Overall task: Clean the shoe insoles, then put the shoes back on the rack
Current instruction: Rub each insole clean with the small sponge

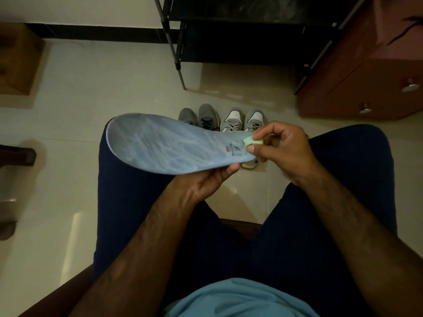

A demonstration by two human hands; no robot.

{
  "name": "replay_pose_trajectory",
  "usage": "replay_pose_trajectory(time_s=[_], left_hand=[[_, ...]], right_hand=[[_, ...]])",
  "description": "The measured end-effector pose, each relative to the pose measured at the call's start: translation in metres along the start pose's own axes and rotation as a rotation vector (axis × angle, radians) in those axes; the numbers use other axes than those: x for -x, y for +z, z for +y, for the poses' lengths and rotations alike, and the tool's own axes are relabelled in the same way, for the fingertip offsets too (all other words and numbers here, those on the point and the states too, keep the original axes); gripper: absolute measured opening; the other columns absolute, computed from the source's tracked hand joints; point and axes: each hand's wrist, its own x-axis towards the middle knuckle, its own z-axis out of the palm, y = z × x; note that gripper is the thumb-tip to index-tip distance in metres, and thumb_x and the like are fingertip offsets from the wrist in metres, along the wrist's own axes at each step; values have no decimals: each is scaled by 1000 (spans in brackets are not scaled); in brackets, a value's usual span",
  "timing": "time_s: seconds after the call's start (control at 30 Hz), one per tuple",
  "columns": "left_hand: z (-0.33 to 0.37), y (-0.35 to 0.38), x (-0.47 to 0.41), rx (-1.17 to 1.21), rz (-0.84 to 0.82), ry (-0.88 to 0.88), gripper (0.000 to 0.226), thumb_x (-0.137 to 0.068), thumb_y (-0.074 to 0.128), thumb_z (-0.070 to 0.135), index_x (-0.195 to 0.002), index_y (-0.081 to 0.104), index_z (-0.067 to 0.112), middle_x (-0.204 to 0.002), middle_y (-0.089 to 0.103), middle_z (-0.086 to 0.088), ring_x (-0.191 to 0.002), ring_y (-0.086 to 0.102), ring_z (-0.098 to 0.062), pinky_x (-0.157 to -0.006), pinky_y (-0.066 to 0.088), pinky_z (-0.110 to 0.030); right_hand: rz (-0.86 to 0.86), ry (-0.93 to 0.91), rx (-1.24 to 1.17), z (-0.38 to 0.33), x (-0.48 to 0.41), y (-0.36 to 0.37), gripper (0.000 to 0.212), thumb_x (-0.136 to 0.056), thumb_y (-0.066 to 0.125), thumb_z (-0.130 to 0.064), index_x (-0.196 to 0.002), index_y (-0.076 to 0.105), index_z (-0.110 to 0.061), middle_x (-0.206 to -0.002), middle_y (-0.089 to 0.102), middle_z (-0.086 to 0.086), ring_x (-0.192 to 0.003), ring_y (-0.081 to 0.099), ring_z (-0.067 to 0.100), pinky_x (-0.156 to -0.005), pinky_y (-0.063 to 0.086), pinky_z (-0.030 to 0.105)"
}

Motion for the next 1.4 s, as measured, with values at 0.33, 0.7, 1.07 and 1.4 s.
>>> replay_pose_trajectory(time_s=[0.33, 0.7, 1.07, 1.4], left_hand=[[3, 8, 2, -38, 45, 112, 50, -103, 49, 17, -149, 42, -3, -145, 56, -26, -137, 53, -37, -120, 37, -47], [4, 4, -9, -3, 170, 157, 42, -104, 37, 10, -143, 44, -5, -135, 63, -26, -127, 63, -36, -114, 45, -45], [-5, 5, -14, 5, 162, 192, 43, -104, 36, 7, -142, 43, -10, -135, 62, -26, -125, 62, -34, -114, 46, -44], [-7, 4, -14, 0, 153, 177, 40, -104, 36, 6, -138, 46, -11, -133, 62, -25, -124, 61, -34, -117, 43, -43]], right_hand=[[130, -154, 247, -1, 3, 11, 21, -76, 90, -9, -87, 73, -16, -96, 66, 7, -77, 68, 22, -69, 62, 39], [129, -398, 741, 4, 5, 11, 22, -84, 80, -22, -104, 71, -23, -102, 61, -9, -93, 59, 14, -78, 48, 26], [111, -379, 694, 5, 9, 22, 16, -88, 76, -25, -104, 79, -23, -98, 64, -8, -78, 60, 9, -67, 57, 40], [32, -334, 639, 6, 7, 25, 19, -85, 78, -21, -104, 80, -24, -96, 63, -10, -76, 60, 4, -69, 56, 32]])
